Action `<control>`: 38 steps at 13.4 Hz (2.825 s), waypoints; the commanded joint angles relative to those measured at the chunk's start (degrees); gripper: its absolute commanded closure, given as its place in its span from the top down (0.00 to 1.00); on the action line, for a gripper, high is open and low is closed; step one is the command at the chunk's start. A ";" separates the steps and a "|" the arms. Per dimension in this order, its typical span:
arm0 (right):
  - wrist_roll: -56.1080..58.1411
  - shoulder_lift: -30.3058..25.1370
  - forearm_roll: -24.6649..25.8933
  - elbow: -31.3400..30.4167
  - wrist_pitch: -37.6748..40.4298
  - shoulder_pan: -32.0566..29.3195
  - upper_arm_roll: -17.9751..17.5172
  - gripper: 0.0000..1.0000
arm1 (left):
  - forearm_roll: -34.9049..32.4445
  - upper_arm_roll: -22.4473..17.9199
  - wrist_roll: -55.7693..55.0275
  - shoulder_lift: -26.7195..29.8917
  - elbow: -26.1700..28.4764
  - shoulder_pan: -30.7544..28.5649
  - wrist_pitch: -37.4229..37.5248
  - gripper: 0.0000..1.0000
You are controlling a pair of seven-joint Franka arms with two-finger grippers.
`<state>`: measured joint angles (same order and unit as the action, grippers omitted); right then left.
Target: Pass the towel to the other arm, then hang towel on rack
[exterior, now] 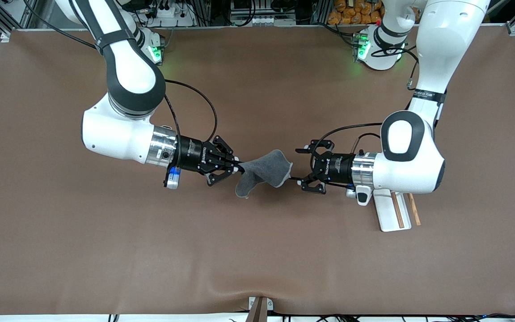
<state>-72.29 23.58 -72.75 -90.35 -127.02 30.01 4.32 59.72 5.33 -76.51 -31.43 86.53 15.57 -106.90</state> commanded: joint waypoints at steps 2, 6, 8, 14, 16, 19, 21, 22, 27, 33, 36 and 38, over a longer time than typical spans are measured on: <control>-0.75 0.86 -1.08 1.58 -0.07 0.58 0.52 0.00 | 1.01 -0.06 -3.29 -0.38 -1.01 1.56 -1.56 0.72; -0.75 0.86 -0.91 1.58 0.11 0.49 0.52 0.00 | 1.10 -0.06 -3.38 -0.21 -1.01 1.48 -1.56 0.21; -0.75 0.86 -0.56 1.58 0.19 0.49 0.52 0.00 | 1.10 -0.06 -3.38 -0.12 -1.01 1.48 -1.56 0.00; -2.15 0.77 -0.03 1.58 0.55 -0.21 0.69 1.00 | -5.55 -0.68 -1.81 2.16 -1.19 -0.80 -0.95 0.00; -2.33 0.68 2.60 1.93 0.55 -0.39 0.69 1.00 | -8.74 -0.67 -0.32 2.95 -1.27 -1.77 -0.77 0.00; -2.33 0.59 2.87 2.02 1.68 -0.83 0.78 1.00 | -13.39 -0.68 4.51 4.36 -2.06 -3.00 -0.16 0.00; -2.33 0.50 3.74 2.02 2.39 -1.09 0.95 1.00 | -18.12 -0.68 7.67 6.54 -2.07 -3.36 0.90 0.00; -2.33 0.42 4.80 2.02 3.00 -1.79 0.87 1.00 | -20.67 -0.68 10.47 7.60 -1.89 -3.44 0.90 0.00; -1.28 0.15 30.58 7.45 19.66 -5.31 0.87 1.00 | -26.32 -0.76 29.96 9.11 -1.98 -8.00 3.00 0.00; 17.75 -3.00 52.84 11.51 40.08 -11.37 1.39 1.00 | -44.15 -0.15 41.68 11.30 -1.89 -8.55 4.24 0.00; 36.62 -6.43 67.16 11.34 42.46 -11.90 1.57 1.00 | -52.65 -0.15 48.01 11.30 -2.06 -8.37 4.24 0.00; 47.54 -8.19 69.32 11.25 43.96 -15.31 1.48 1.00 | -58.03 1.25 50.49 12.00 -2.06 -7.76 4.24 0.00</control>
<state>-33.54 17.76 -5.97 -78.55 -84.37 17.84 6.59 6.07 5.44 -28.06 -21.13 83.98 7.07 -103.28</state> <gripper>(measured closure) 0.000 0.982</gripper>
